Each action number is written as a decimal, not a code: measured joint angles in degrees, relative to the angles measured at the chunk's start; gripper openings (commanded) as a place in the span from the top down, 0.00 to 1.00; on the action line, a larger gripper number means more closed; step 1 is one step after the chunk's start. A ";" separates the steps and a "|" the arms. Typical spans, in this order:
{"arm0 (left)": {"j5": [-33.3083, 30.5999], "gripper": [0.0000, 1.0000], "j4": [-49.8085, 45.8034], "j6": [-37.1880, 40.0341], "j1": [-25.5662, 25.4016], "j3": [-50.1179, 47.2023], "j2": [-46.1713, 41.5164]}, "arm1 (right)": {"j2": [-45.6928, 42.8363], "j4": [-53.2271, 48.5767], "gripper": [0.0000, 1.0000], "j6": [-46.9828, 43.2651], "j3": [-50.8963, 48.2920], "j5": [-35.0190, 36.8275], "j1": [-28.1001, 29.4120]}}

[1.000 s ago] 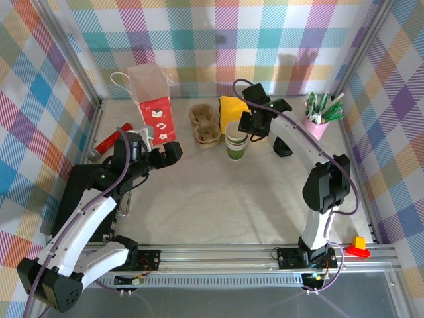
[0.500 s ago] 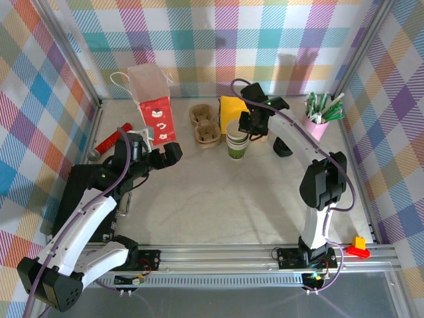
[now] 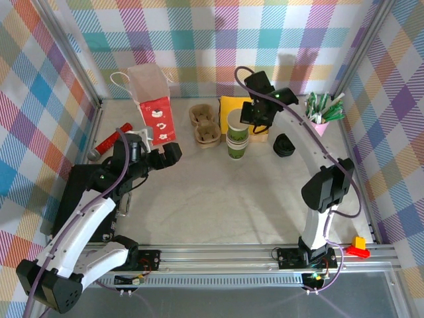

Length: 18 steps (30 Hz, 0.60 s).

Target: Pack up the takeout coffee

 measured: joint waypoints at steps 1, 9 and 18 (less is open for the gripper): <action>-0.13 0.01 0.00 0.02 0.00 0.00 -0.37 | -0.85 -0.68 1.00 -0.28 0.57 -0.02 0.13; -2.38 0.02 0.02 -0.13 0.00 0.04 -3.50 | -11.65 -3.58 0.99 -1.27 0.28 -1.38 2.12; -3.52 0.02 0.24 -0.50 0.00 -0.46 -5.35 | -23.10 -2.93 0.98 -0.94 -14.93 -2.97 5.51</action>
